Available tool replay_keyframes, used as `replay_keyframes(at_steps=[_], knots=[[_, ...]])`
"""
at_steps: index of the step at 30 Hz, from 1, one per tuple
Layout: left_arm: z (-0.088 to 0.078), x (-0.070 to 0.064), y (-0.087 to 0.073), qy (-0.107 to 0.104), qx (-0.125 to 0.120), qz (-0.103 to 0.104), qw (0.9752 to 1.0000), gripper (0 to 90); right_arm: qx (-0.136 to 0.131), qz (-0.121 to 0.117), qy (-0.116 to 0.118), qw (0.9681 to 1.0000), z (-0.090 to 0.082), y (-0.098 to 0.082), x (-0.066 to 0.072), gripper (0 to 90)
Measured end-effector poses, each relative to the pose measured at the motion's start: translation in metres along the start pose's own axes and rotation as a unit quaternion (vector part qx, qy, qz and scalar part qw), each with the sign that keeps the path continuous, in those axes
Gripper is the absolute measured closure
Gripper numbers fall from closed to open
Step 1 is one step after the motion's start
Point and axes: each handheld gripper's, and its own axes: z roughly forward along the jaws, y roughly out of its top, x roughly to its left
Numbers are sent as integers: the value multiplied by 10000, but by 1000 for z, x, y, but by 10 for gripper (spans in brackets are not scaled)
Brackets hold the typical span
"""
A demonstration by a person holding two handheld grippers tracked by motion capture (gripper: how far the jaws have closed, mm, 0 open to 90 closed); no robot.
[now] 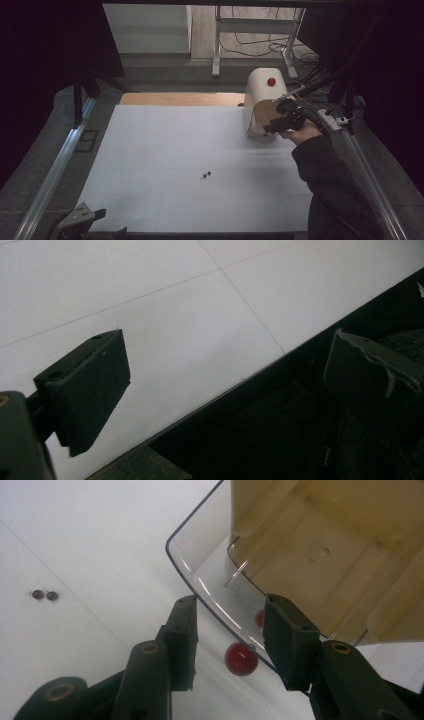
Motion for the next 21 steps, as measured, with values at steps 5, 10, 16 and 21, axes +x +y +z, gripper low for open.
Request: replay_keyframes(at_steps=[5,10,16,21], knots=[[0,0,0,2,3,-1,10000,53,17,-6,52,10000,0,-4,2,581],[0,0,0,4,7,-9,10000,54,18,-26,48,10000,-1,-6,4,588],[0,0,0,3,7,-5,10000,54,2,-15,50,10000,-4,-6,7,592],[0,0,0,-1,6,6,10000,54,16,-21,82,10000,-5,-8,8,593]])
